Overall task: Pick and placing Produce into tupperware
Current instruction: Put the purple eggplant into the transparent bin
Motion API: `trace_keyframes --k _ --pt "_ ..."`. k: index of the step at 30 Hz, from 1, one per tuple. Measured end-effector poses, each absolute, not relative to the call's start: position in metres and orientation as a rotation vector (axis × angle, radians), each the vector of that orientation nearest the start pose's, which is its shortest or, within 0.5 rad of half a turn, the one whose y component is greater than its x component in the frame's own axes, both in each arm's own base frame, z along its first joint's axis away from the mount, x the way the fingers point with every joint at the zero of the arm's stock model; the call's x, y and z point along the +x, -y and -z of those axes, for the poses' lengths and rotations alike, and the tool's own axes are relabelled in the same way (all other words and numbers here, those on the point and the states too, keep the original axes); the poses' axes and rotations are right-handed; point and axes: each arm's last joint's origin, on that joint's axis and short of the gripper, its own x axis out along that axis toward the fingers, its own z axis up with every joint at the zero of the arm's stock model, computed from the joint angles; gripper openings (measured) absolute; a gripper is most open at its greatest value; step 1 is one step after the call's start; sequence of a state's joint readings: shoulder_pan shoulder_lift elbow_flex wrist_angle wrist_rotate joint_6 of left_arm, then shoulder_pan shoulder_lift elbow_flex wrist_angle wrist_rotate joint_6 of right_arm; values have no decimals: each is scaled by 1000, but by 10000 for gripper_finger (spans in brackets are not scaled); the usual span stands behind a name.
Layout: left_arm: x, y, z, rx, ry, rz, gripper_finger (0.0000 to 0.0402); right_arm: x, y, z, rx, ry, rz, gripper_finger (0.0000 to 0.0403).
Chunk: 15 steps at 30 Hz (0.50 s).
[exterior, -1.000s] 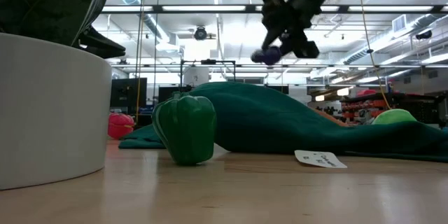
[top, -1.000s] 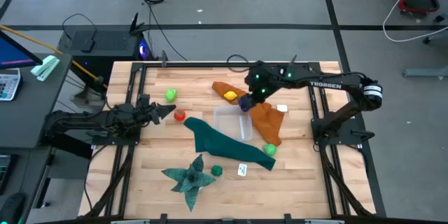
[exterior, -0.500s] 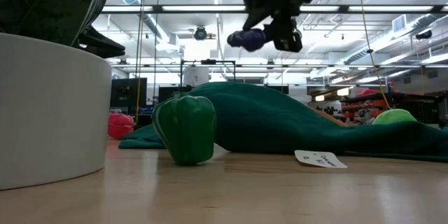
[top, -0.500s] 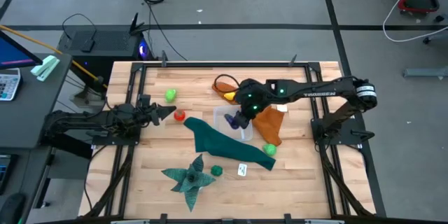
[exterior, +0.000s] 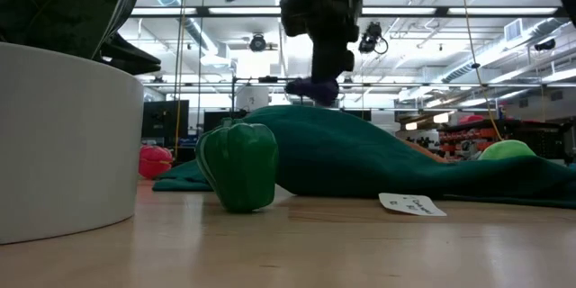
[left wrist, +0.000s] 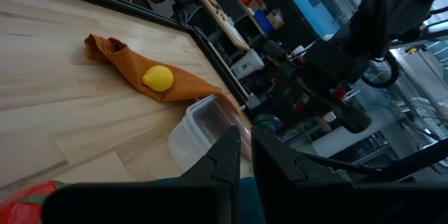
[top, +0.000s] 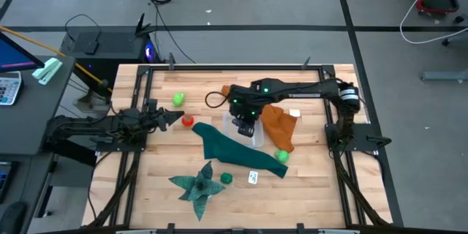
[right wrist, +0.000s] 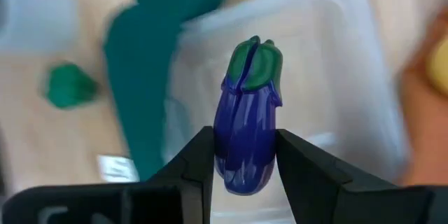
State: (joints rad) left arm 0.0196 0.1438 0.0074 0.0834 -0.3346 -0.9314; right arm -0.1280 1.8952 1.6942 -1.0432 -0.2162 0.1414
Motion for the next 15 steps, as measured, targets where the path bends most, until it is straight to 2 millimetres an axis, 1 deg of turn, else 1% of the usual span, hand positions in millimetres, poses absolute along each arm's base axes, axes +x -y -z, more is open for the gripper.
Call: trace_keyframes --k 4,9,15 --pt "104 -12 -162 -912 116 -353 39 392 48 -267 204 -1307 12 100" --pt "104 -12 -162 -911 116 -353 43 396 53 -248 163 -1388 -4 100" --pt "104 -12 -162 -910 116 -353 40 402 55 -231 31 -1438 14 100"
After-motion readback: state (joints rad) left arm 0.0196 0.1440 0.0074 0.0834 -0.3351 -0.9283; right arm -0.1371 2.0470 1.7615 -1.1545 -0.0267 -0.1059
